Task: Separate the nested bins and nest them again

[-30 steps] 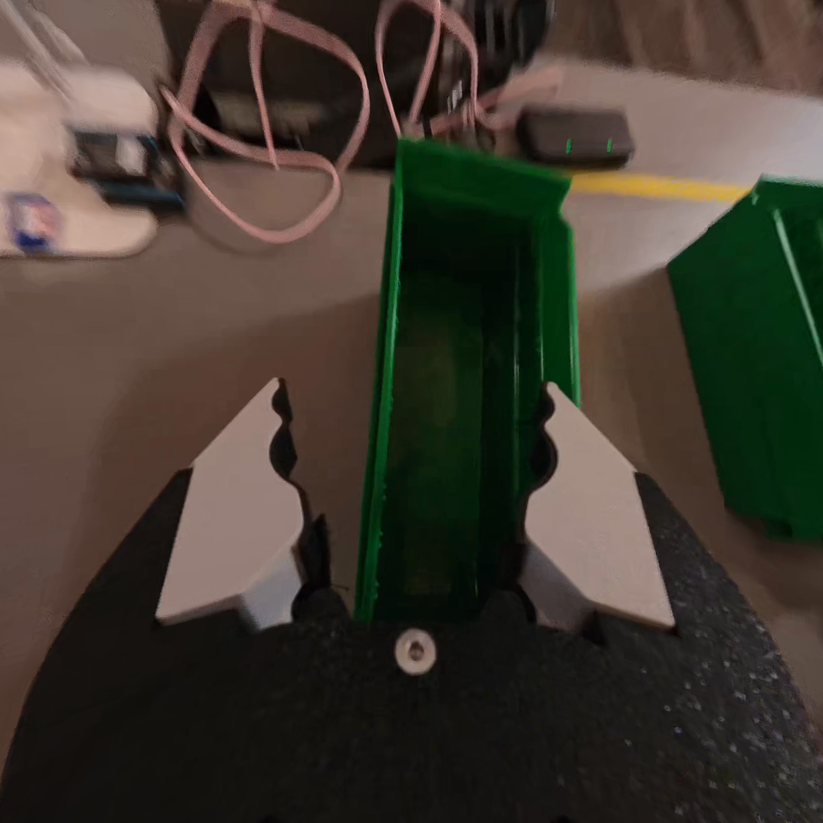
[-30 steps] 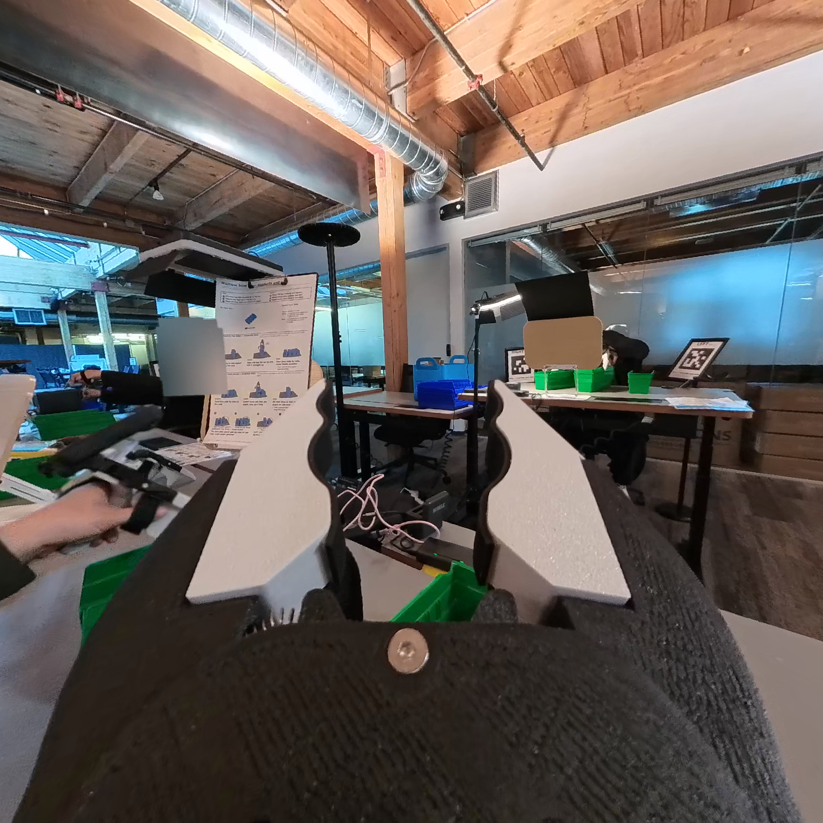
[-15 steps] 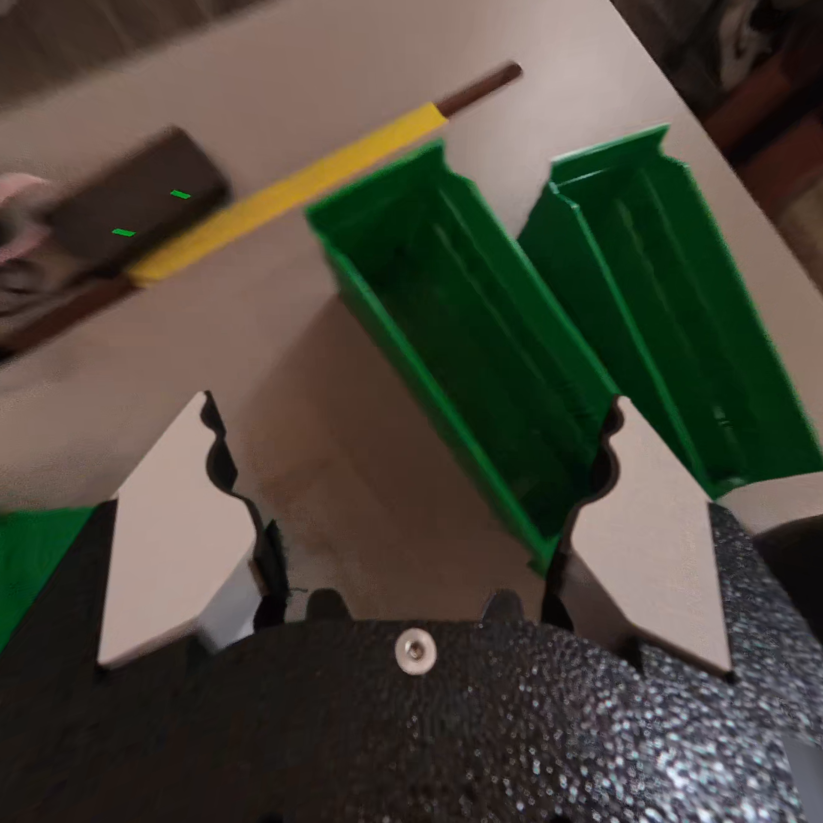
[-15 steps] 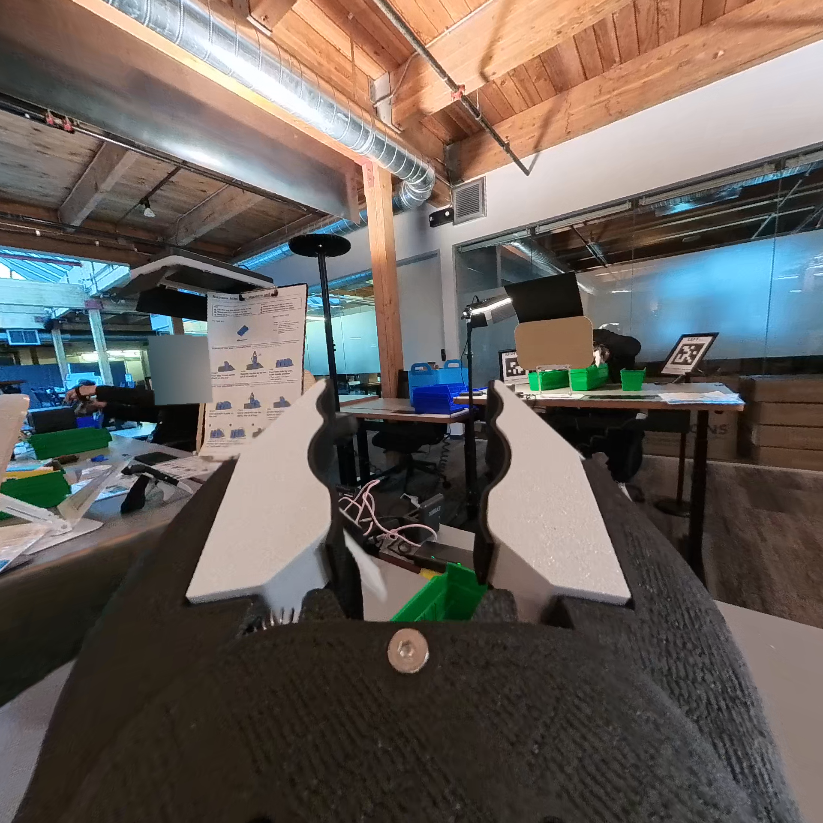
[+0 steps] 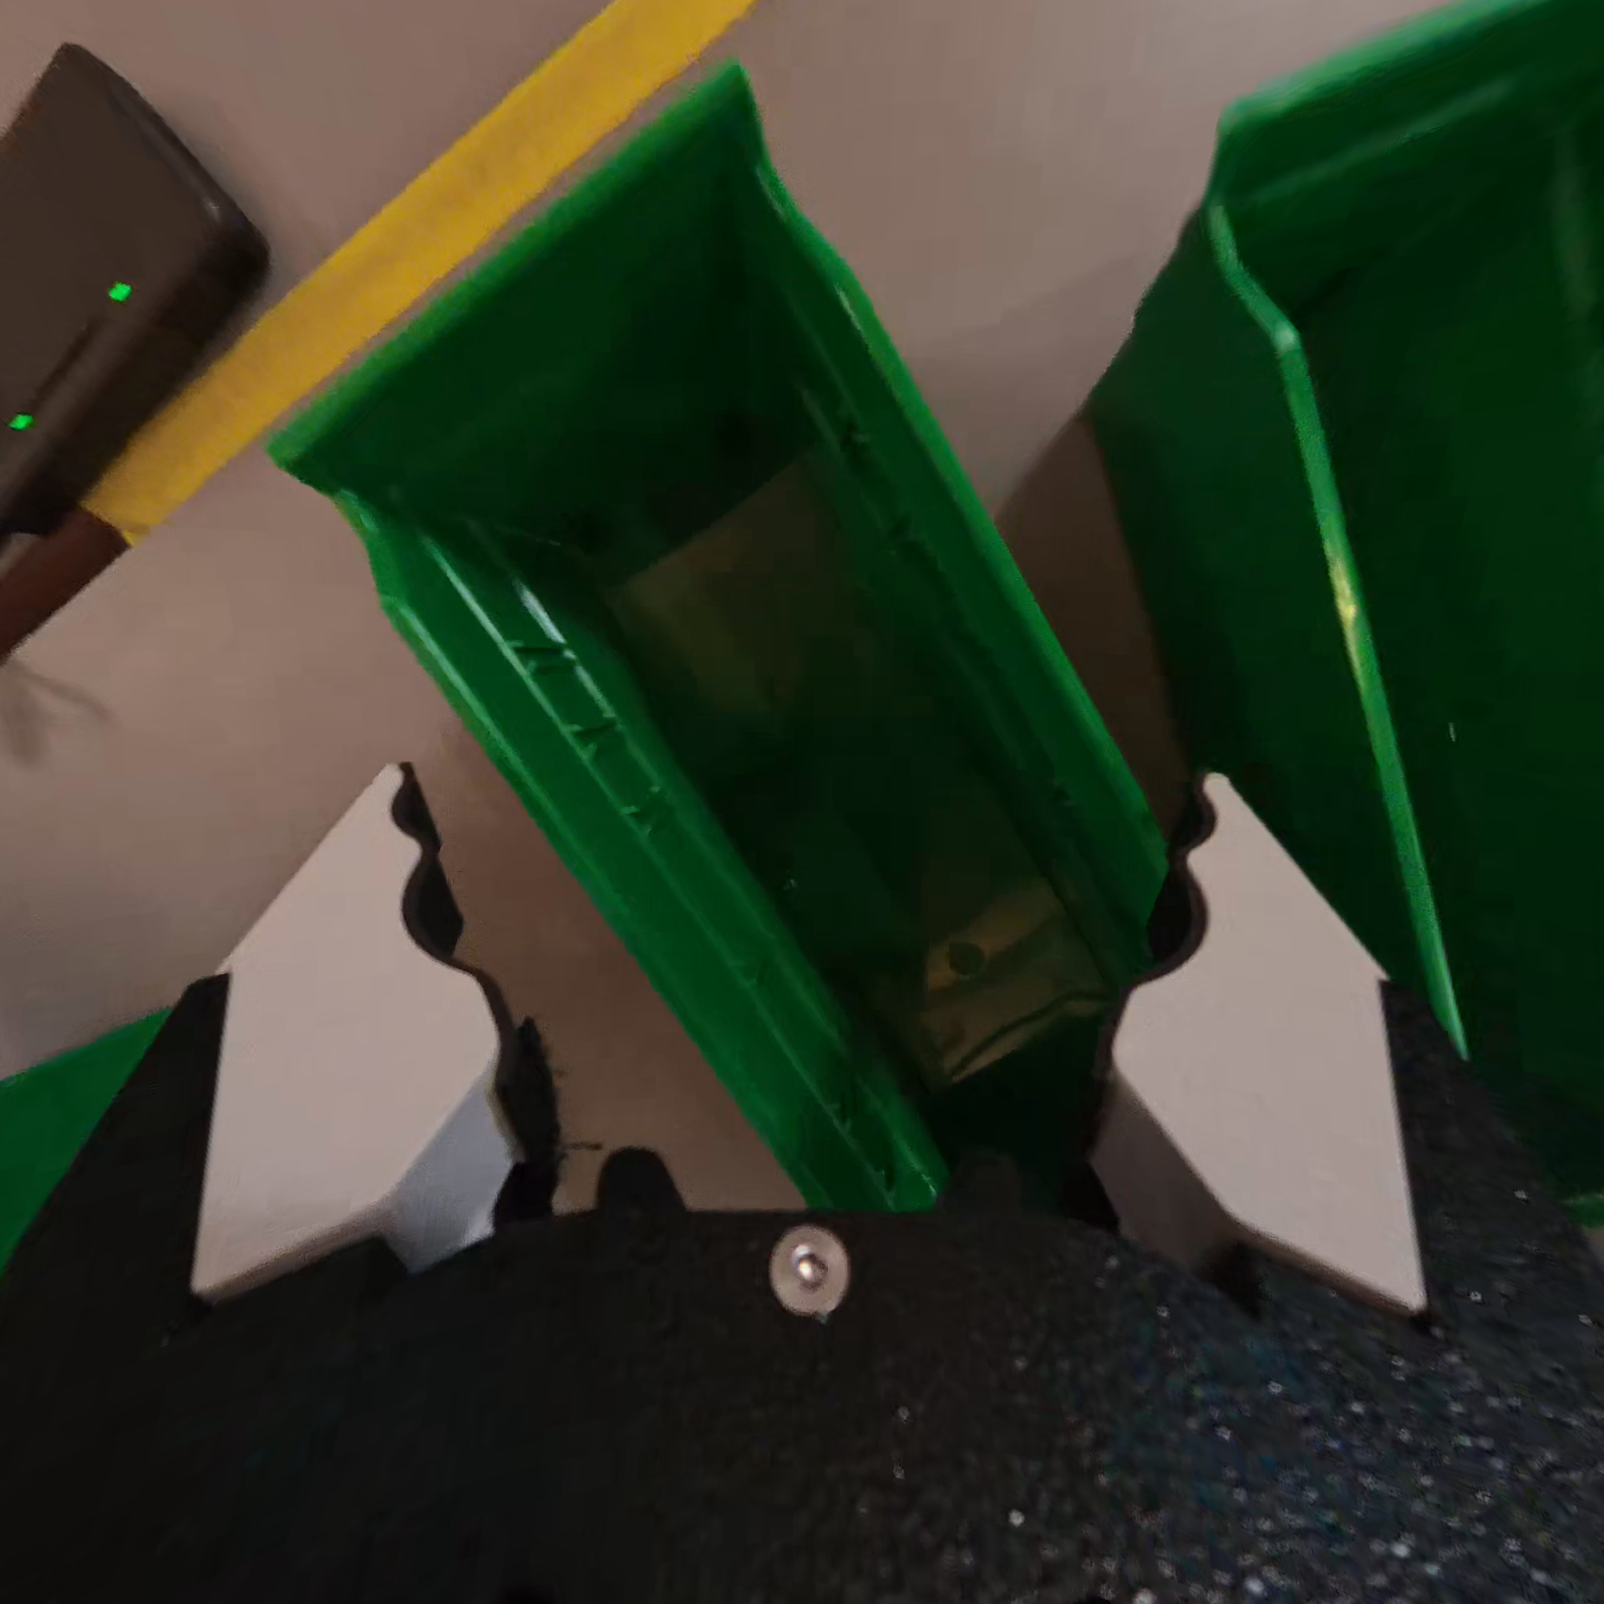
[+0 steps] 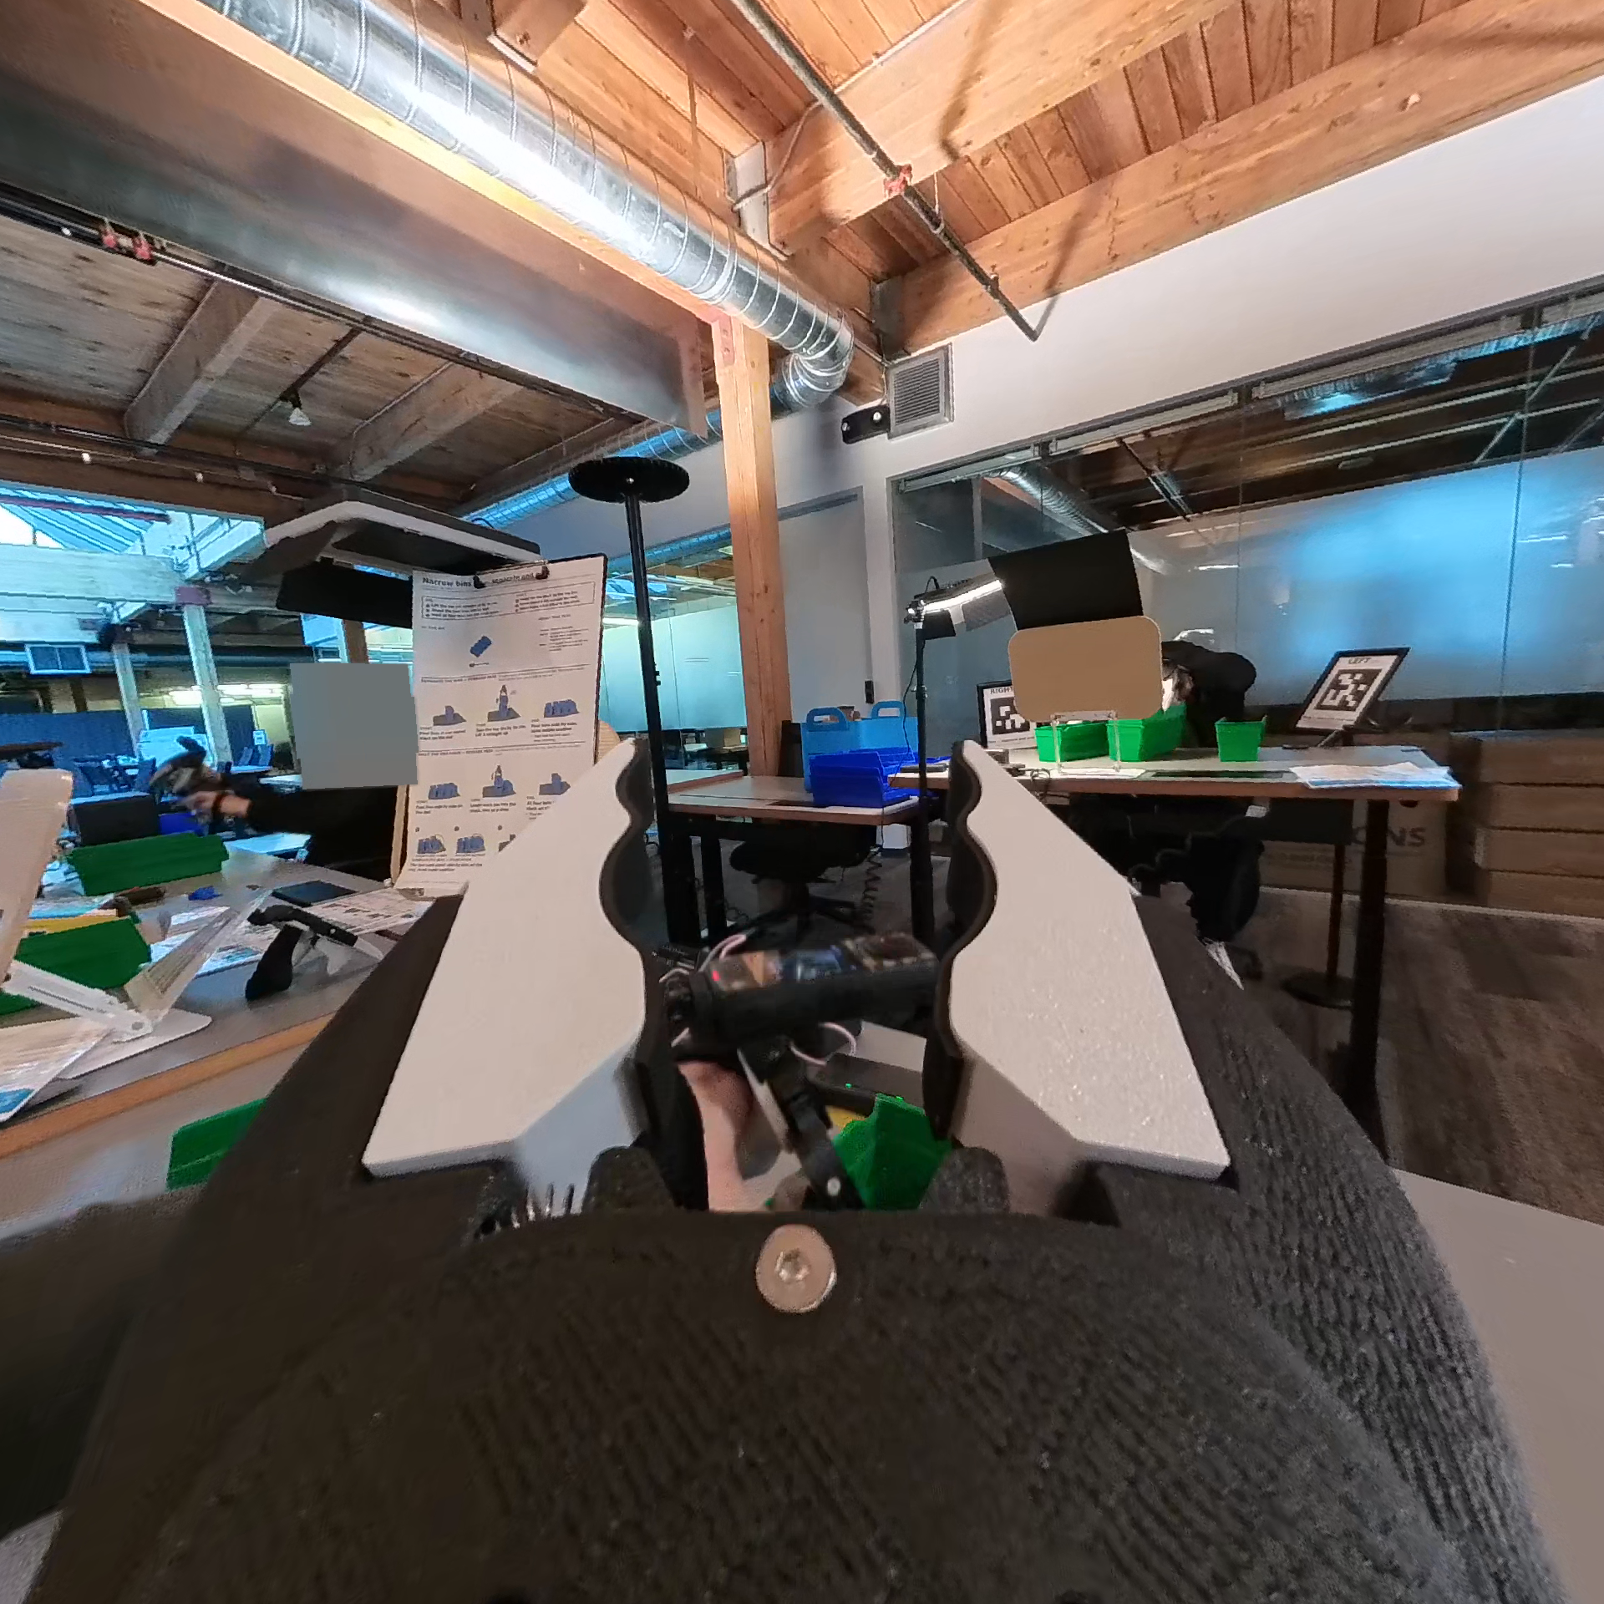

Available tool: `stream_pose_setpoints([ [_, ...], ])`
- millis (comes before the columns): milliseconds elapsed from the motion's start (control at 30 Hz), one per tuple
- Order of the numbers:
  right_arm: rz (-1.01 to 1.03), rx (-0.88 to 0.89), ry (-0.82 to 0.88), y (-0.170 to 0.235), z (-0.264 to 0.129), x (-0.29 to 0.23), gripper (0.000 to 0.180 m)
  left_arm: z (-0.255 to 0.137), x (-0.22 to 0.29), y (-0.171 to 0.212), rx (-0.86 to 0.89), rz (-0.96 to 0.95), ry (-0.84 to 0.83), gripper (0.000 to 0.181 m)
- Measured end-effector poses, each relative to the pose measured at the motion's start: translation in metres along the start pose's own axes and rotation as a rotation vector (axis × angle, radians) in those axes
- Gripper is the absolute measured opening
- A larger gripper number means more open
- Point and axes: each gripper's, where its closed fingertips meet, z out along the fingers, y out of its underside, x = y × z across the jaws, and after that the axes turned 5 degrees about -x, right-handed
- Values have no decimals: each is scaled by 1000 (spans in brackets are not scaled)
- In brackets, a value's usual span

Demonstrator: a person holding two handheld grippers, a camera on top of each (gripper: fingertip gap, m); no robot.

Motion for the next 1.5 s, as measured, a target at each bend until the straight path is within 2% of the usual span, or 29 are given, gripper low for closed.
stream_pose_setpoints([
  [167, 0, 2, -1, -1, -1, 0, 67, 9, 11, 19, -59, -24, 91, 159],
  [367, 17, 29, 3, -7, -6, 5, 67, 6, -21, 44, -108, -58, 89, 159],
  [533, 30, 31, 4, -6, -6, 8, 67, 14, -17, 62, -173, -150, 283, 159],
  [600, 27, 28, 1, -6, -6, 6, 67, 10, -5, 60, -169, -160, 403, 132],
  [767, 18, 28, -8, -6, -5, 2, 68, 1, -17, 60, -107, -104, 394, 121],
  [867, 15, 22, -14, -5, -3, 0, 67, -27, -30, 60, -41, -141, 449, 121],
  [967, 13, 19, -14, -4, -3, -1, 67, -71, -47, 67, 22, -174, 510, 121],
  [1233, 11, 19, -12, -4, -2, -1, 67, -175, -133, 126, 119, -258, 383, 121],
  [1367, 4, 5, -15, -1, 2, -4, 67, -196, -173, 162, 97, -315, 329, 121],
  [1500, 0, -7, -17, 3, 5, -5, 67, -188, -214, 188, 93, -407, 248, 121],
])
